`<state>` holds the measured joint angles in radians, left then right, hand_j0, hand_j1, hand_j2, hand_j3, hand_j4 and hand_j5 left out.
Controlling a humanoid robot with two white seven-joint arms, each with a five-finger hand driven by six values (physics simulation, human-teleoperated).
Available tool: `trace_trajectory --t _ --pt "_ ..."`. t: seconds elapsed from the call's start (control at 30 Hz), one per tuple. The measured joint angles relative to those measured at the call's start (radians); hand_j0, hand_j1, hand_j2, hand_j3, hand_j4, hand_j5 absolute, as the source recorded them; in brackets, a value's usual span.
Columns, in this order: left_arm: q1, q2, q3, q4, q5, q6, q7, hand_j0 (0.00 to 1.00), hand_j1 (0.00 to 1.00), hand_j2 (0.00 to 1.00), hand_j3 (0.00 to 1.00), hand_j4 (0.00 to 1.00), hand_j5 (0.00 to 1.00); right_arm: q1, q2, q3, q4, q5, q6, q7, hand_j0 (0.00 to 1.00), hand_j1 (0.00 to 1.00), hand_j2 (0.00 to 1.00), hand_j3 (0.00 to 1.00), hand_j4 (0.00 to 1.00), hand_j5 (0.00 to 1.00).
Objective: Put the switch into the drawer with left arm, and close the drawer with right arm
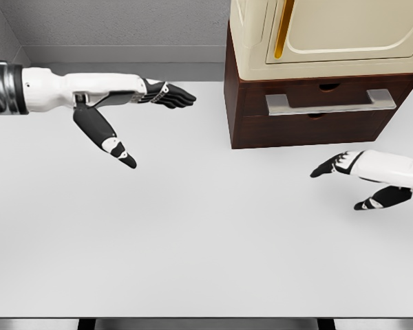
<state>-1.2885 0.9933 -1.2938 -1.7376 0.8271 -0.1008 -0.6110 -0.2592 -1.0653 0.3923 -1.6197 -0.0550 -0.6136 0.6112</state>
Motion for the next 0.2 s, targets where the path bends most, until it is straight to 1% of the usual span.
trace_trajectory --t 0.2 --pt "0.000 -0.005 -0.001 0.000 -0.022 -0.001 0.000 1.00 1.00 1.00 1.00 1.00 1.00 0.000 -0.002 0.012 -0.010 0.000 0.000 0.000 1.00 1.00 1.00 1.00 1.00 1.00"
